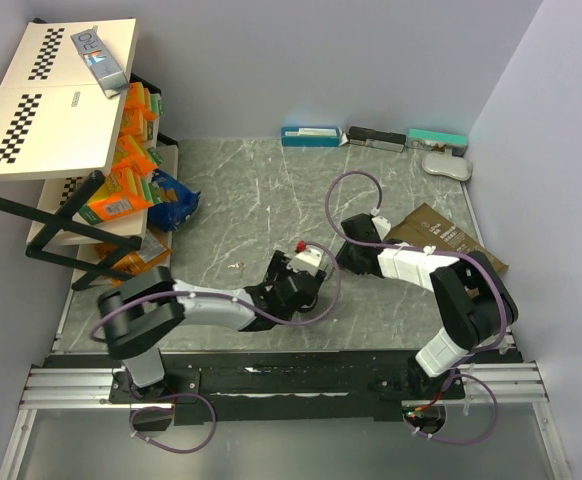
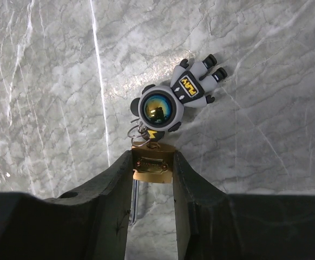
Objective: Unlock with the key
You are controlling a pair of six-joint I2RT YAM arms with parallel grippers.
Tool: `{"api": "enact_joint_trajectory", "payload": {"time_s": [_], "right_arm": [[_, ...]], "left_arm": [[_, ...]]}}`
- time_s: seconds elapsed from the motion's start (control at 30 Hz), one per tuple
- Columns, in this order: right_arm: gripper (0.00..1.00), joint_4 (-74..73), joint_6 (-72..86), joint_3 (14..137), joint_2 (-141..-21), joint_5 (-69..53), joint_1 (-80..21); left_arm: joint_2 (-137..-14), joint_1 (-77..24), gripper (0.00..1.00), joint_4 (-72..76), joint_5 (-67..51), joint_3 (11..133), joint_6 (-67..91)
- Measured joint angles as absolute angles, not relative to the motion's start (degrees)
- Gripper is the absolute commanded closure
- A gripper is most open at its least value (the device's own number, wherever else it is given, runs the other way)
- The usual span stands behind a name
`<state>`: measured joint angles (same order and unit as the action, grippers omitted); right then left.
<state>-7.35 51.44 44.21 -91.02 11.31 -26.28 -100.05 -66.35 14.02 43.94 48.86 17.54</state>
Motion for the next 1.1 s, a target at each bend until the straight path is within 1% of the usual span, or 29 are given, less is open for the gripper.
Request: {"api": "enact_joint_trajectory", "payload": {"time_s": [0.1,0.17,0.2,0.3,0.33,0.4,0.47,0.53,0.63,0.67,0.73,0.77,0.9,0.97,1.1], "right_arm": [[1.0,-7.35,51.42,44.23,-91.11,11.55,-26.41],[1.0,-7.38,51.42,44.25,-91.11,11.66,-26.46],[0.94,-7.46,51.42,44.31,-91.13,11.73,-26.48],[0.84,-7.97,51.35,44.71,-91.29,11.84,-26.5],[0.82,-8.25,51.31,44.91,-91.35,11.92,-26.5],[0.72,-8.58,51.09,45.04,-91.37,12.19,-26.5],[0.63,-8.88,50.74,45.19,-91.37,12.49,-26.5],[0.58,-9.74,50.11,45.54,-91.37,12.86,-26.5],[0.44,-10.68,49.25,45.84,-91.37,13.13,-26.48],[0.36,-10.81,48.88,45.95,-91.35,13.17,-26.48],[0.31,-10.92,48.18,46.24,-91.31,13.26,-26.48],[0.26,-11.22,47.75,46.5,-91.2,13.32,-26.48],[0.18,-11.94,45.87,46.5,-90.08,12.51,-26.46],[0.16,-12.14,44.84,46.5,-88.82,11.77,-26.35],[0.15,-11.53,42.15,46.26,-83.88,8.36,-25.15]], "left_arm": [[-94.72,-66.3,0.14,13.87,41.28,46.7,18.63],[-92.25,-66.28,0.09,13.8,39.57,46.39,19.2],[-91.02,-66.17,0.08,13.76,38.65,46.33,19.4],[-87.61,-64.99,0.05,13.54,34.11,46.26,20.82],[-86.61,-64.16,0.03,13.47,32.21,46.06,21.45],[-84.73,-61.84,0.01,13.61,28.8,45.1,22.63],[-83.18,-59.64,0.01,13.78,25.89,43.44,23.77],[-81.43,-57.32,0.01,14.06,22.46,40.99,24.88],[-78.94,-54.54,0.01,13.82,18.2,37.41,26.37],[-78.26,-53.89,0.01,13.74,17.3,36.56,26.7],[-76.82,-52.4,0.01,13.34,15.2,35.18,27.16],[-76.2,-51.72,0.01,13.06,14.48,34.81,27.38],[-73.41,-48.14,0.01,12.71,10.79,32.93,28.6],[-72.51,-46.35,0.01,12.71,9.34,31.92,29.19],[-72.69,-44.21,0.01,12.16,6.83,31.42,29.3]]}}
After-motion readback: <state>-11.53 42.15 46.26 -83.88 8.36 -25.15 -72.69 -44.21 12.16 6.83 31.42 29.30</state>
